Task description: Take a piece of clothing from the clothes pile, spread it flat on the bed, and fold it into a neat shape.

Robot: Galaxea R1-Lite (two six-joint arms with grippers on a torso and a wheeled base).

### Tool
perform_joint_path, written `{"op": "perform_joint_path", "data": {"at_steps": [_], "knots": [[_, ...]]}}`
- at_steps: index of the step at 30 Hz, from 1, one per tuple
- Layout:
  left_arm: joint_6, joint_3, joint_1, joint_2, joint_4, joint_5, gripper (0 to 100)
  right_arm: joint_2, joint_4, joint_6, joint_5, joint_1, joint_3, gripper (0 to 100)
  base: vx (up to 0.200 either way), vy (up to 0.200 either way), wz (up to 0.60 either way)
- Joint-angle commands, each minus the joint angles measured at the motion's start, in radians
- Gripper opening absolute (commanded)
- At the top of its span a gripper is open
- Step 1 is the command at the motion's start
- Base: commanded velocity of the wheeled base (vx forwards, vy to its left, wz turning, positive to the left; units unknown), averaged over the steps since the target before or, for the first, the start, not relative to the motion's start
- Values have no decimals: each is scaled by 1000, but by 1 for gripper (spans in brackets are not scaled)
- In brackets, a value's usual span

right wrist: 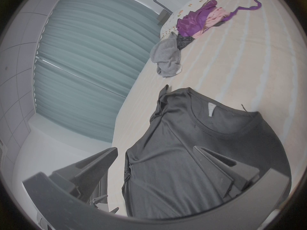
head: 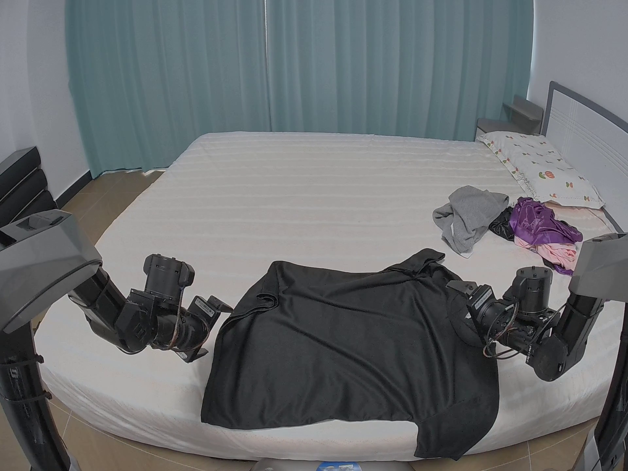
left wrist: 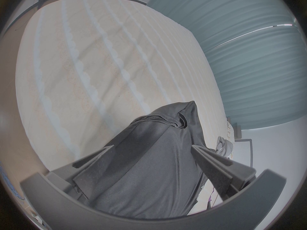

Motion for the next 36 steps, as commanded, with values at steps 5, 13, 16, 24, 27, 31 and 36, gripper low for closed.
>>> {"op": "perform_joint_path", "data": {"at_steps": [5,13,16,24,27,31,36], "knots": [[0,8,2,-1,1,0,100,1,-28,3,2,0,57,100,-200,0,0],[-2,-1,3,2,2,5,100,6,-28,5,1,-3,57,100,-25,0,0],[-3,-4,5,-8,6,11,100,9,-29,8,1,-8,54,100,0,-67,0],[-3,-4,2,-15,9,11,100,9,-29,8,1,-12,55,100,0,-200,0],[-3,-6,2,-15,9,10,100,12,-29,6,1,-12,57,100,0,-200,0],[-3,-6,2,-15,9,10,100,24,-29,6,-1,-12,55,100,0,-150,0],[-2,2,0,-31,2,14,100,32,-29,5,-1,-8,57,100,0,0,0]]}}
